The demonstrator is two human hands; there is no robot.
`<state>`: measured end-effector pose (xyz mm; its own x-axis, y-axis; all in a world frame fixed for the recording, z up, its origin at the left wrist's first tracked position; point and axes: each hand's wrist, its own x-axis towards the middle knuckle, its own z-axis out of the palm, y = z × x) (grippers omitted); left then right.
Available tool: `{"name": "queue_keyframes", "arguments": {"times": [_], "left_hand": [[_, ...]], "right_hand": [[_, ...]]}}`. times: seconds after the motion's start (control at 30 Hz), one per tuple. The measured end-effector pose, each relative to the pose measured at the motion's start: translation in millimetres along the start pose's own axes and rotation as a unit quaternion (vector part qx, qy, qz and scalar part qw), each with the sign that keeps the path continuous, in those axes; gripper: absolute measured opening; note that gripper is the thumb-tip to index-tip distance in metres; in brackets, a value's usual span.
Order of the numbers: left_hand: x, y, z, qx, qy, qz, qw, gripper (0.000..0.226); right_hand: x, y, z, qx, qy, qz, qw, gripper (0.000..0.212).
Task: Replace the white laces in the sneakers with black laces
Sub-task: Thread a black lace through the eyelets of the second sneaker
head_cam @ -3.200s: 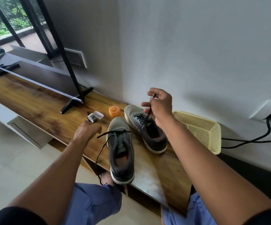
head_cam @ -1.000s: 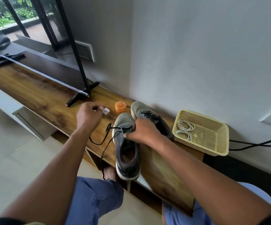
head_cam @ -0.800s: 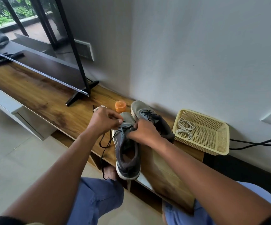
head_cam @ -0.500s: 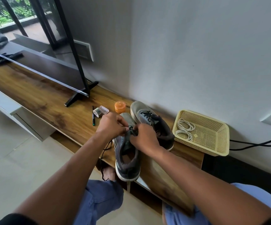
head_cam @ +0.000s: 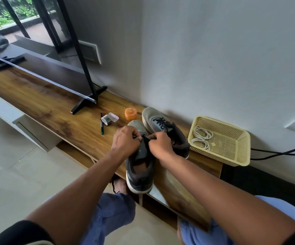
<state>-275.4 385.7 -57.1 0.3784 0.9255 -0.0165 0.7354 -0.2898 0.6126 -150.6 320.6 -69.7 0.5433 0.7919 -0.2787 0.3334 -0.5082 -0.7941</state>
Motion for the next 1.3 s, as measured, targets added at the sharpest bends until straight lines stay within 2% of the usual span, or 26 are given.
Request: {"name": "queue_keyframes", "arguments": {"times": [0.27,0.53,0.8,1.17,1.3], "left_hand": [[0,-1,6,0.007,-0.003,0.003,1.000,0.008],[-1,-1,4,0.000,-0.015,0.010,1.000,0.006],[-4,6,9,0.021,0.032,-0.027,0.999,0.008],[-1,5,17,0.022,0.036,-0.031,0.999,0.008],[2,1,18,0.002,0.030,-0.031,0.999,0.009]], "right_hand": [[2,3,1,0.044,-0.002,0.018,0.999,0.025],[3,5,3,0.038,-0.003,0.007,0.999,0.027],[4,6,4,0.052,-0.003,0.006,0.999,0.029],[-1,4,3,0.043,-0.001,-0.001,0.999,0.031],[0,0,1,0.025,-0.001,-0.010,1.000,0.021]]}}
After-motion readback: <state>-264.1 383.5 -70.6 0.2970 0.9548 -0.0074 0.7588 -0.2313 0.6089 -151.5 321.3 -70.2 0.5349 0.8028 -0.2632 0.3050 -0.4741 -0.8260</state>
